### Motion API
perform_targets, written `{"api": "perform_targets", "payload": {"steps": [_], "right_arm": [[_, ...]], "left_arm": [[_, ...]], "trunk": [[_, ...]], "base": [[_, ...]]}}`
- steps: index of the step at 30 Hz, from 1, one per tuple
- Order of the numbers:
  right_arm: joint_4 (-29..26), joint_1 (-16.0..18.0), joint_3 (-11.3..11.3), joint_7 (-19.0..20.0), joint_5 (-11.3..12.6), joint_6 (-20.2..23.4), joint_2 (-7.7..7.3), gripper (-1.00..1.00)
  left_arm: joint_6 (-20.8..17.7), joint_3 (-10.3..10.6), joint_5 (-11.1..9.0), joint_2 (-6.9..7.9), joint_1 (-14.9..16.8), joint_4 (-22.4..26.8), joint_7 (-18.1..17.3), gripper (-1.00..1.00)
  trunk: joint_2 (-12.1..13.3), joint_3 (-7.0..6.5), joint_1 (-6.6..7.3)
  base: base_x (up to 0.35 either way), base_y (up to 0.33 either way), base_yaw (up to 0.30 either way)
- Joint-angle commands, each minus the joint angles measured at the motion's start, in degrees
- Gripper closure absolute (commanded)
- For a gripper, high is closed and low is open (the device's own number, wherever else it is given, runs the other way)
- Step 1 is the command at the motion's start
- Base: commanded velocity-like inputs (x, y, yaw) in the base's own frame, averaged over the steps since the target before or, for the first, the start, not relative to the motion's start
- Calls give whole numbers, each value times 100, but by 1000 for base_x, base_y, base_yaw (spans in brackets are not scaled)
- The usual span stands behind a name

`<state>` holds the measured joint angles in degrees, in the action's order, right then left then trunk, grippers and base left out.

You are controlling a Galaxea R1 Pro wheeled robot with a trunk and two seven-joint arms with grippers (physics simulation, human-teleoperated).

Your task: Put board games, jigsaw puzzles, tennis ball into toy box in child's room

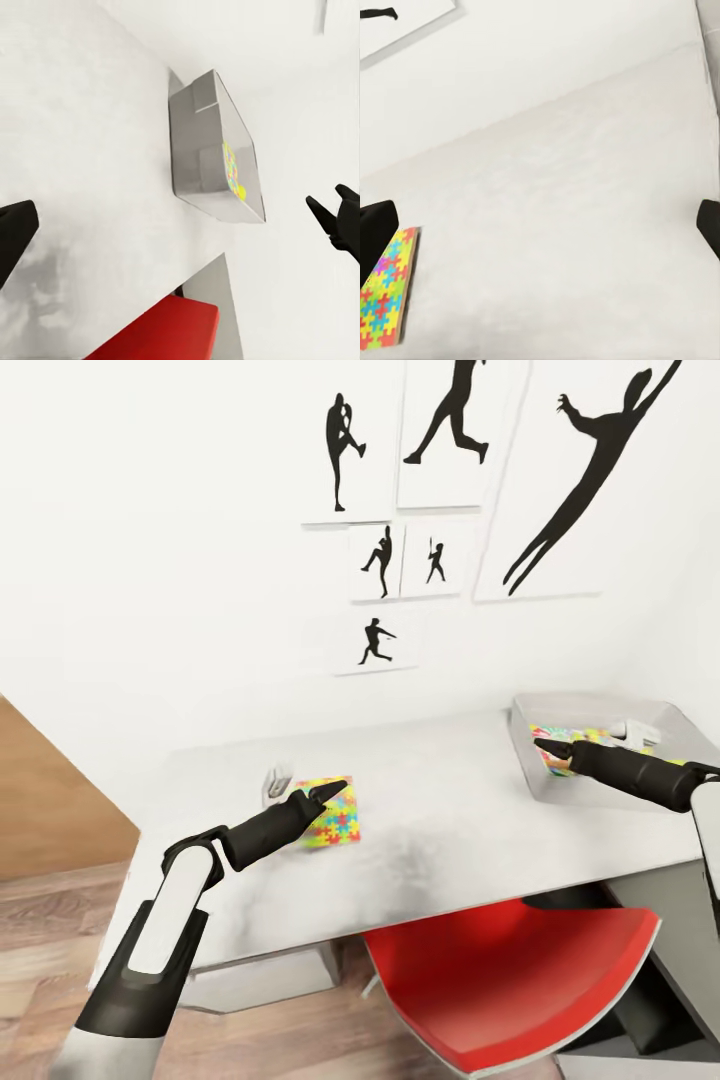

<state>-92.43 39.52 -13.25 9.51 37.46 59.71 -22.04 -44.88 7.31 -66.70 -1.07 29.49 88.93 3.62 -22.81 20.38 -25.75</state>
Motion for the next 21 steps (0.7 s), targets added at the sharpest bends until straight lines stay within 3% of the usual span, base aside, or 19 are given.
{"api": "perform_targets", "payload": {"steps": [1,21], "right_arm": [[-3,8,0,46,-57,29,0,-100],[-3,12,33,-7,-50,29,4,-100]], "left_arm": [[-21,-4,-45,1,4,3,0,-100],[-25,-19,-31,10,4,-10,-141,-100]], "trunk": [[-11,10,-3],[-11,10,-3]], "base": [[-5,313,0],[87,317,0]]}}
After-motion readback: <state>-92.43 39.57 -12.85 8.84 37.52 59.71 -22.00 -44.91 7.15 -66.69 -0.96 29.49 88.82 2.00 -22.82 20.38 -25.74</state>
